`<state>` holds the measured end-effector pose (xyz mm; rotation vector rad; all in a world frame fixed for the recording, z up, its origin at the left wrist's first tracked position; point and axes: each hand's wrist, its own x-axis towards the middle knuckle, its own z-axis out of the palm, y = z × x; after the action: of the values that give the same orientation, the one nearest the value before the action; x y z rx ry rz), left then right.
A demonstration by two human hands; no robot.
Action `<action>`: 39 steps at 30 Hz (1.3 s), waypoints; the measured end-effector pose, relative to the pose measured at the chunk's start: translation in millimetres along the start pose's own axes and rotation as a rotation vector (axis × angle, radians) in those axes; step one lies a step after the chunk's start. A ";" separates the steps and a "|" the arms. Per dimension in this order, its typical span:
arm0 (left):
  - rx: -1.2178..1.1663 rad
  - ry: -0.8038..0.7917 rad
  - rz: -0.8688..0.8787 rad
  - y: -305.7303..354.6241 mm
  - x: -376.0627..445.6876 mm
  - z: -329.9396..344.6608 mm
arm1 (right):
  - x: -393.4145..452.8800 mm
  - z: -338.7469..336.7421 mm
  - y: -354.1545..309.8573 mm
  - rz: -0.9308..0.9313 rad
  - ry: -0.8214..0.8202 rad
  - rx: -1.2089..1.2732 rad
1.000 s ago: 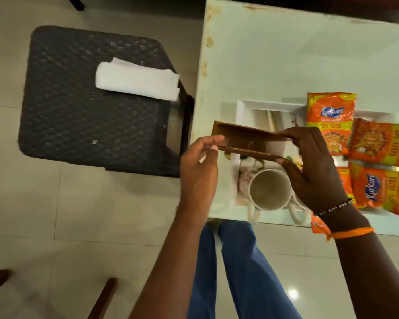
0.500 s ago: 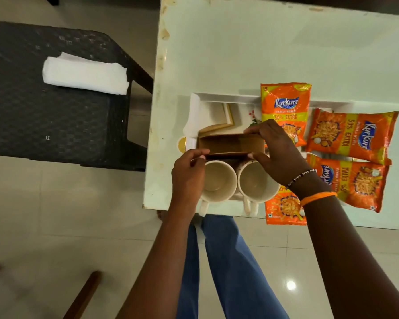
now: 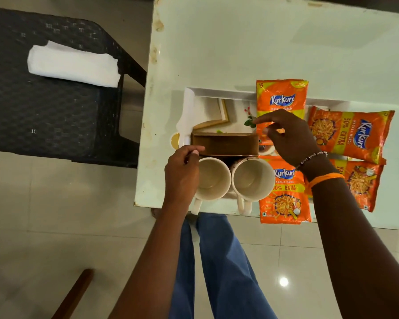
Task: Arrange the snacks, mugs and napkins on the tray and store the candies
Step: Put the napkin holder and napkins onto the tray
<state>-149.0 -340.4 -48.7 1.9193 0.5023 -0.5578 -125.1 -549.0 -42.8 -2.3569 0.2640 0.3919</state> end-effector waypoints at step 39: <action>-0.261 -0.034 -0.001 9.3 58.5 -107.4 | 82.3 59.3 -151.2 -0.107 -0.382 -0.277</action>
<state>-79.9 -239.7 -37.3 1.6593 0.5272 -0.4983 -15.5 -405.8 -17.9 -2.4861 -0.1038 0.8588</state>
